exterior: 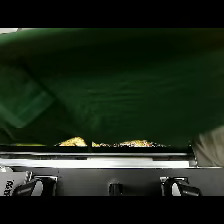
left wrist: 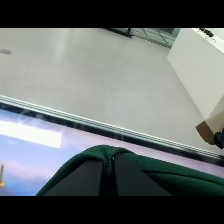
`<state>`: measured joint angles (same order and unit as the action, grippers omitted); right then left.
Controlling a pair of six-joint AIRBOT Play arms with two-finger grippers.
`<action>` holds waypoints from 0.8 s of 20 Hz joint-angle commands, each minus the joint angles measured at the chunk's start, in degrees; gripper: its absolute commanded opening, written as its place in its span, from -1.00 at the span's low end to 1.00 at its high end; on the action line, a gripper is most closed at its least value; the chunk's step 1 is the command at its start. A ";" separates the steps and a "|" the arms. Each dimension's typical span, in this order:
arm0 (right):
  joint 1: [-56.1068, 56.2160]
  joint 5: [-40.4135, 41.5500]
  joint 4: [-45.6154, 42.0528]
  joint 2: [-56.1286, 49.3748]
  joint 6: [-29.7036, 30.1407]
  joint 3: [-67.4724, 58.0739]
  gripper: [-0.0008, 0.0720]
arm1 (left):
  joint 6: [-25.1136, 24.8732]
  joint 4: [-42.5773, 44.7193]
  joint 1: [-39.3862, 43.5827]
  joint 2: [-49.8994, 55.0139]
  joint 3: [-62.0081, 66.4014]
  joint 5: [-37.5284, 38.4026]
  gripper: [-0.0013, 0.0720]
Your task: Fold the clothes and pants, and hang the long-sleeved shirts on hangers.
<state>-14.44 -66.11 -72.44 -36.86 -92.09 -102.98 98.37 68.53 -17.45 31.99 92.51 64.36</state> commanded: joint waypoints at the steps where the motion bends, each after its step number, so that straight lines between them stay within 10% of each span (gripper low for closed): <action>1: 0.04 -3.13 -0.92 -3.93 -2.21 -0.26 -0.91 | -2.56 -0.63 0.04 2.80 -1.51 0.24 -0.92; 8: 0.07 -11.85 4.90 -37.79 0.48 1.99 -0.91 | -15.91 -10.67 5.46 28.65 -4.42 0.55 -0.92; 16: 7.13 11.63 -2.36 -67.01 2.54 2.47 -0.91 | -18.93 -10.73 12.90 65.18 -3.52 -18.27 -0.92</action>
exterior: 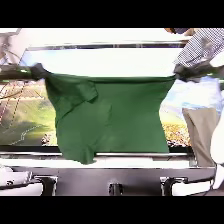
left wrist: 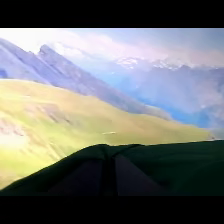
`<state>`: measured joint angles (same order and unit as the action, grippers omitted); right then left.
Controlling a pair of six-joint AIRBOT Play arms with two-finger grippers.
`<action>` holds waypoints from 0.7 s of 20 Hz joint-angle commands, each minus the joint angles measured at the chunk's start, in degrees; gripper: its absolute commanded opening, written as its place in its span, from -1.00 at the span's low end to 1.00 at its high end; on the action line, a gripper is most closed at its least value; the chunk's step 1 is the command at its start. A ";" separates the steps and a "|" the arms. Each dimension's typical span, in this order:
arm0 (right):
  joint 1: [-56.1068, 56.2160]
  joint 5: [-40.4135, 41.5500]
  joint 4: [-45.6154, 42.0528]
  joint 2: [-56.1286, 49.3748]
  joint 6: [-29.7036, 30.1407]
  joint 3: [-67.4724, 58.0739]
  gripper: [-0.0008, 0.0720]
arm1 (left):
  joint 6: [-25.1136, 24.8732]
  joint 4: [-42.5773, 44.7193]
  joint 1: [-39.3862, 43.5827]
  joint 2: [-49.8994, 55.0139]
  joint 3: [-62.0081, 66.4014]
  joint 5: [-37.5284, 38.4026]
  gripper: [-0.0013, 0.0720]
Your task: Fold the clothes and pants, and hang the long-sleeved shirts on hangers.
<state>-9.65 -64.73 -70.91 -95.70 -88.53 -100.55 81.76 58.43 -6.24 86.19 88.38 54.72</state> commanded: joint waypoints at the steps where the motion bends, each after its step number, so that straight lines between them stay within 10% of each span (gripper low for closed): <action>1: 2.56 12.35 -5.38 -9.40 -2.23 0.04 -0.91 | -2.34 -0.61 1.64 13.66 1.57 -9.94 -0.92; 14: 2.60 -6.03 -8.22 -10.75 -2.93 0.09 -0.91 | -6.99 4.63 -1.16 16.31 3.17 11.61 -0.92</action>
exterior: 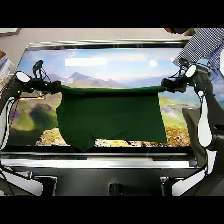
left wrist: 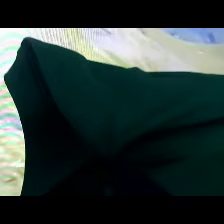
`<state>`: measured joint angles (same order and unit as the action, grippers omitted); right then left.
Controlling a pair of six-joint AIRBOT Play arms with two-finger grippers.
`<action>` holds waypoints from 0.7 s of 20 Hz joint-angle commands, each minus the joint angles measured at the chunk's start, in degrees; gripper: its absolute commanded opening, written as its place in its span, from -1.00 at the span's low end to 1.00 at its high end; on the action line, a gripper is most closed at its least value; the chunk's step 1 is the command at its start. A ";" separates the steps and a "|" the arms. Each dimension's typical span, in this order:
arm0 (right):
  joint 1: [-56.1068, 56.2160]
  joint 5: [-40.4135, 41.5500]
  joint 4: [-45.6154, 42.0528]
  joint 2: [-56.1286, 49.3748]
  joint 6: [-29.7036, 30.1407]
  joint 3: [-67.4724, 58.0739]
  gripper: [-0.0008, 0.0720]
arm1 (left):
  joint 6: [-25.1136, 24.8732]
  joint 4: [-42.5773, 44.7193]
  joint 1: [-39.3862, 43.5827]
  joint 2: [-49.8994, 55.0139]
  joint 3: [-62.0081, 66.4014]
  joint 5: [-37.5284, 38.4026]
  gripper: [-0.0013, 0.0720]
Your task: Fold the clothes and pants, and hang the long-sleeved shirts on hangers.
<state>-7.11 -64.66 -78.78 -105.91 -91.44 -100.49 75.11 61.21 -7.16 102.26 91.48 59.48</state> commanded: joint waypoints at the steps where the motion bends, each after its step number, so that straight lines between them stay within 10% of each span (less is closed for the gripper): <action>1: 0.07 -7.80 -0.33 -1.07 -0.02 0.04 -0.91 | -0.35 2.03 -0.17 0.35 0.04 8.13 -0.92; 14: 0.66 -15.37 0.28 -5.22 0.11 0.02 -0.79 | -0.13 3.93 0.90 0.52 -3.67 13.46 -0.89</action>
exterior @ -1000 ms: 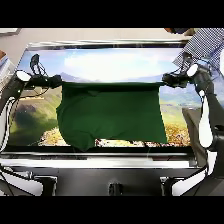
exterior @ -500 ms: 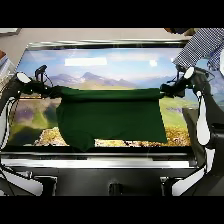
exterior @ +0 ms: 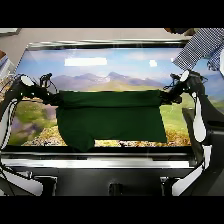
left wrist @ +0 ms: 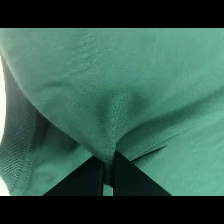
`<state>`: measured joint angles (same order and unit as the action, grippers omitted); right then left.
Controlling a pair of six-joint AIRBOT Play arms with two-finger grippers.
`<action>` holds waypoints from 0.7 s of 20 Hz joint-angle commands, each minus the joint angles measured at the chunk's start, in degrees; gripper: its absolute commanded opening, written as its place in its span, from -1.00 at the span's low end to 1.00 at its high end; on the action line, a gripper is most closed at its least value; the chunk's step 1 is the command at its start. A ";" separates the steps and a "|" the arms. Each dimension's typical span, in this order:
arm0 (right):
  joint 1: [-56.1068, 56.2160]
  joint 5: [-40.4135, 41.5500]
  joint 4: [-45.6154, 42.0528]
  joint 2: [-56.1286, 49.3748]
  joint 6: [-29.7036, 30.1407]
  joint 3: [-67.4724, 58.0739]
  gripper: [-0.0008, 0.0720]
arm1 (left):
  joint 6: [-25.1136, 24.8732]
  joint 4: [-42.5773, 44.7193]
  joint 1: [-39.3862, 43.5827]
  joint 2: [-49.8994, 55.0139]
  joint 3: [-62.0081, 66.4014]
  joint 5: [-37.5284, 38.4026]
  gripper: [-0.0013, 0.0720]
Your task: Fold the clothes and pants, and hang the long-sleeved shirts on hangers.
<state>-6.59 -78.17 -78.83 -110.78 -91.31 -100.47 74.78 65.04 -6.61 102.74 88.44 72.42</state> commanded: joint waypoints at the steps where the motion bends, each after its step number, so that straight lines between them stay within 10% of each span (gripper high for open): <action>1: 0.13 -3.67 0.37 -0.35 0.00 0.00 -0.59 | 0.39 0.11 0.28 0.04 -0.63 0.46 -0.73; 4: -0.63 -7.34 2.64 1.44 1.09 -0.04 0.12 | 2.78 0.11 -0.83 -1.03 -0.61 1.14 0.30; 9: -6.73 -7.30 7.93 14.16 6.69 1.75 0.16 | 5.05 1.44 -6.69 -9.66 -4.68 9.42 0.30; 14: -15.08 -5.35 11.85 30.14 7.58 18.84 0.16 | 8.20 -3.69 -15.45 -30.75 -34.60 6.36 0.30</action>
<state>-17.78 -85.03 -69.78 -89.10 -84.79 -90.11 80.31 64.58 -17.87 82.50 68.12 79.50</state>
